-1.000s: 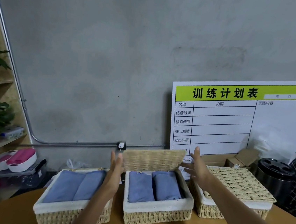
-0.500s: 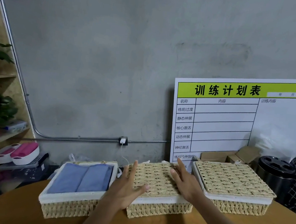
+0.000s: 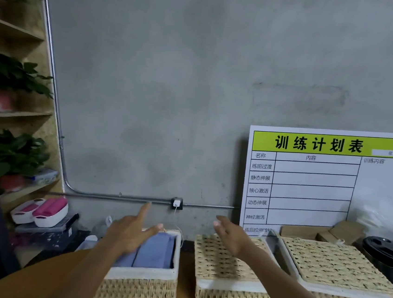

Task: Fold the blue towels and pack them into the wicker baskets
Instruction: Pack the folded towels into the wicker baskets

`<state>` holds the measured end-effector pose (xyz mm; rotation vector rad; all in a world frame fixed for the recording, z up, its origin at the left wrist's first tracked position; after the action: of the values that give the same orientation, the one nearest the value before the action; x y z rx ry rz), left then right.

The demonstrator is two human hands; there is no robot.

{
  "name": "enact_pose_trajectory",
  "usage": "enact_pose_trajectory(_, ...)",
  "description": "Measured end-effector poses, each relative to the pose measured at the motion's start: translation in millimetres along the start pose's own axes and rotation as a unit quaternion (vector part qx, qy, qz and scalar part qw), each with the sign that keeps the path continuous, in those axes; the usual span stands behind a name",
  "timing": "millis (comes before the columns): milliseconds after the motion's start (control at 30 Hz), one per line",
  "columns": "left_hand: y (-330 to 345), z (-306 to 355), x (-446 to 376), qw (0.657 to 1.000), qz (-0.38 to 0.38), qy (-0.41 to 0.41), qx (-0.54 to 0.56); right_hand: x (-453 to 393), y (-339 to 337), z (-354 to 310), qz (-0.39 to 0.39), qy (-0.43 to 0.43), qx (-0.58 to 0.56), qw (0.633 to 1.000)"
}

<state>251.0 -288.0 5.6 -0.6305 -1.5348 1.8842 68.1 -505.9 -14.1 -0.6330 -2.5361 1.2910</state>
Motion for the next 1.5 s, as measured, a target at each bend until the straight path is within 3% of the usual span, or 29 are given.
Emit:
enact_pose_trajectory(167, 8, -54, -33, 0.999, -0.008, -0.050, -0.011, -47, 53, -34, -0.063, -0.023, -0.049, 0.997)
enact_pose_trajectory(300, 29, -75, -62, 0.998, -0.031, -0.063, -0.004, -87, 85, -35, -0.084, 0.007, -0.028, 0.996)
enact_pose_trajectory(533, 46, -87, -89, 0.996, -0.035, -0.077, 0.031, -111, 104, -34, -0.101, 0.049, 0.063, 0.992)
enact_pose_trajectory(867, 55, -105, -107, 0.985, -0.066, -0.126, 0.098, -121, 122, -47, -0.094, 0.081, 0.070, 0.990)
enact_pose_trajectory(1233, 57, -106, -107, 0.981, -0.065, -0.136, 0.120, -128, 114, -52, -0.107, 0.106, -0.078, 0.985)
enact_pose_trajectory(1500, 52, -115, -93, 0.965, -0.014, -0.123, 0.231, -125, 104, -54, -0.028, 0.091, -0.243, 0.965)
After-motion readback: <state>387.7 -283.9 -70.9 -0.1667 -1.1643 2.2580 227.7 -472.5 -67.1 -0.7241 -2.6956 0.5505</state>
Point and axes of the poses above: each hand's wrist, its own x-axis away from the middle knuckle, its own y-axis out of the palm, z = x × y, the point moved 8 cm from there along -x, towards the middle knuckle, and after that the axes turned 8 degrees about -z, right-handed, at the moved point
